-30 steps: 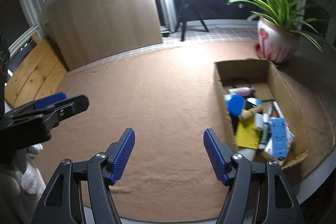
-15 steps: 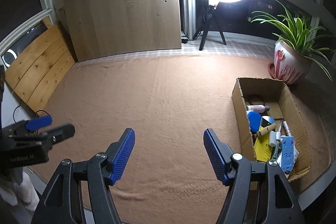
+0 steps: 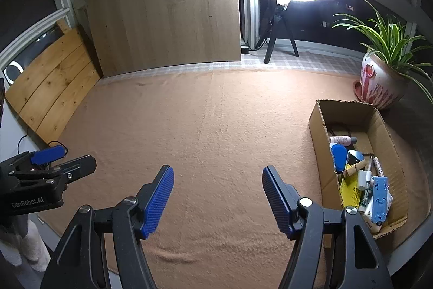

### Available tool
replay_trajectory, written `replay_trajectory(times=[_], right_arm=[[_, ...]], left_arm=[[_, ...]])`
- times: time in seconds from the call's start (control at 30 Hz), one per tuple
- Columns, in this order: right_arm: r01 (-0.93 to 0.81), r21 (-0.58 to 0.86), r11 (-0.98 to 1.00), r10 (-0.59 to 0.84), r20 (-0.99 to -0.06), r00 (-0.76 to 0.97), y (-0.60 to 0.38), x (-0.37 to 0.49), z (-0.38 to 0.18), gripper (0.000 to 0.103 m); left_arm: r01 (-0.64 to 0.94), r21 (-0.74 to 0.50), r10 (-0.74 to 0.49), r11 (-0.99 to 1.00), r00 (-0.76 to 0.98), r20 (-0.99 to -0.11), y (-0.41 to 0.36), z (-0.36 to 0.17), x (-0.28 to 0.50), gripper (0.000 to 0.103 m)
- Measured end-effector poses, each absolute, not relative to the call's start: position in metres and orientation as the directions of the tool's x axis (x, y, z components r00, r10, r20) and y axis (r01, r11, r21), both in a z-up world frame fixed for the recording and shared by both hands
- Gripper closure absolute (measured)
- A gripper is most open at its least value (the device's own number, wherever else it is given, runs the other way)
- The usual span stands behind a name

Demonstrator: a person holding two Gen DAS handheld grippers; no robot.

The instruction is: Organize objects

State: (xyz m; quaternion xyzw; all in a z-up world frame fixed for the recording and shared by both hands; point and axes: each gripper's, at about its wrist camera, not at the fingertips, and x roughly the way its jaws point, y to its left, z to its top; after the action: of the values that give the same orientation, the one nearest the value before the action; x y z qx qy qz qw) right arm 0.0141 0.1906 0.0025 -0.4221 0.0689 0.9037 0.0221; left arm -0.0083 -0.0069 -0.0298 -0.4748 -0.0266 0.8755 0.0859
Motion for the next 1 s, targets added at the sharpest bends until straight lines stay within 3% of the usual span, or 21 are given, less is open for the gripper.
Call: replay_trajectory(times=[1.0], right_arm=[[-0.097,0.115,-0.989,-0.03,-0.781,-0.624,0.189,0.007,-0.007,0.039]], left_arm=[[-0.124,-0.121,0.167,-0.985,-0.508,-0.845,-0.002,-0.039,-0.02,0.008]])
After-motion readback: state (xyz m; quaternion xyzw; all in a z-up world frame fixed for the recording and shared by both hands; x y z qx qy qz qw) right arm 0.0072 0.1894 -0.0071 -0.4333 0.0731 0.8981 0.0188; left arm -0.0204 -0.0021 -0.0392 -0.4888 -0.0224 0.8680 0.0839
